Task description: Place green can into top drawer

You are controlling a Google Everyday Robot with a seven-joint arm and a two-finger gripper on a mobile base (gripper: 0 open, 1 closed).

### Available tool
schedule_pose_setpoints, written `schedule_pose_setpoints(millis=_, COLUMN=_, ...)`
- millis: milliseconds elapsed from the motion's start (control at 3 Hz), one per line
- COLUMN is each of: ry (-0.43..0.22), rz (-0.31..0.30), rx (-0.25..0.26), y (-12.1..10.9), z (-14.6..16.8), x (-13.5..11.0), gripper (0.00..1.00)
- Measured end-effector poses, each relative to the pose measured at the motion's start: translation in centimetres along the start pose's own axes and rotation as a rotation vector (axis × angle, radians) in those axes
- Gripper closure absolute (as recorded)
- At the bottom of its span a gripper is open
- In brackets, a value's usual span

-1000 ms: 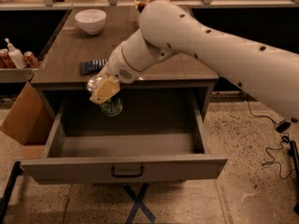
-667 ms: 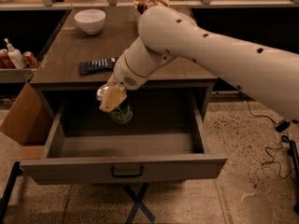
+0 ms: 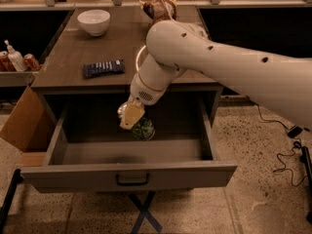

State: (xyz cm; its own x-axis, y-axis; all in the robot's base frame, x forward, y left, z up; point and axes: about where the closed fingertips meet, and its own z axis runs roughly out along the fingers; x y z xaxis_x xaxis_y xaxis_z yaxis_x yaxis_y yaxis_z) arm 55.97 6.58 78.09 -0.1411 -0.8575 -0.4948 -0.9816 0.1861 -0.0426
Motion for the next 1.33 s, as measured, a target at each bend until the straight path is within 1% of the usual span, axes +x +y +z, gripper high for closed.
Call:
schedule_pose_setpoints(millis=333, ry=0.097, rz=0.091, rx=0.064, y=-0.5, z=1.1, x=3.6, gripper=1.00)
schedule_pose_setpoints(millis=667, ry=0.110, rz=0.162, rx=0.136, y=-1.5, z=2.2, x=5.6, gripper=1.00)
schedule_pose_setpoints(millis=1000, ry=0.104, rz=0.226, rx=0.188, y=-2.2, z=3.3, x=7.3, gripper=1.00)
schedule_pose_setpoints(millis=1333, ry=0.095, rz=0.282, rx=0.220, y=-2.7, z=4.5, x=8.6, gripper=1.00)
